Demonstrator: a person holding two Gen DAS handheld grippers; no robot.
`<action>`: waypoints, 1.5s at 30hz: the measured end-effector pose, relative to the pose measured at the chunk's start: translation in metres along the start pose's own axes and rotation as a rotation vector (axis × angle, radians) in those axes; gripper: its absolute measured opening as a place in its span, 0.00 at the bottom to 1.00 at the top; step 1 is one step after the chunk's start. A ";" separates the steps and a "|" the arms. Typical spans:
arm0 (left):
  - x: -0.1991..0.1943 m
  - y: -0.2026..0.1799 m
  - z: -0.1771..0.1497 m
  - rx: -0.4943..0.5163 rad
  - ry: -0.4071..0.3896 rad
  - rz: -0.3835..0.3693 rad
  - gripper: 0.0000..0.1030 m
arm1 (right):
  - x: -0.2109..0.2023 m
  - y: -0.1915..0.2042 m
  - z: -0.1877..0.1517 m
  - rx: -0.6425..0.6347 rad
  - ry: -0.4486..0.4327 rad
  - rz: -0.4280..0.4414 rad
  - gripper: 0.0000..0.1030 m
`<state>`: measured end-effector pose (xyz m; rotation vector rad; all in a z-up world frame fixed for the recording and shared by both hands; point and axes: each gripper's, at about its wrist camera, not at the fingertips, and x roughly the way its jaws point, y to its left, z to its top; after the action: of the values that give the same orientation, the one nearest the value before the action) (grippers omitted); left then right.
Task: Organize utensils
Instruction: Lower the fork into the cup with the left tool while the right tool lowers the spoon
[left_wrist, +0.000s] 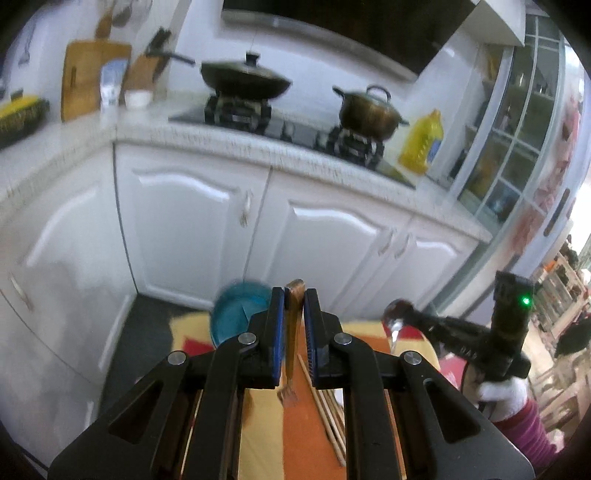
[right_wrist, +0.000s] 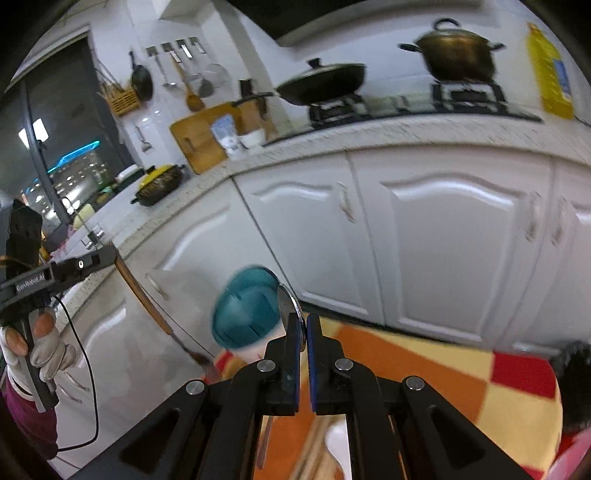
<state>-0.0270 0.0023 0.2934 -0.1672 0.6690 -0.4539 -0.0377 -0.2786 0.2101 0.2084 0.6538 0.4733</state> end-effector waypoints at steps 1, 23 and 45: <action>-0.003 0.001 0.007 0.005 -0.018 0.008 0.09 | 0.007 0.007 0.008 -0.012 -0.006 0.011 0.03; 0.098 0.037 0.016 0.044 -0.016 0.240 0.09 | 0.149 0.029 0.056 -0.154 -0.016 -0.125 0.03; 0.112 0.055 -0.018 -0.113 0.085 0.239 0.36 | 0.129 0.008 -0.006 -0.049 0.133 -0.060 0.29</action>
<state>0.0590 0.0003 0.2007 -0.1733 0.7884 -0.1947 0.0456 -0.2088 0.1393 0.1114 0.7754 0.4478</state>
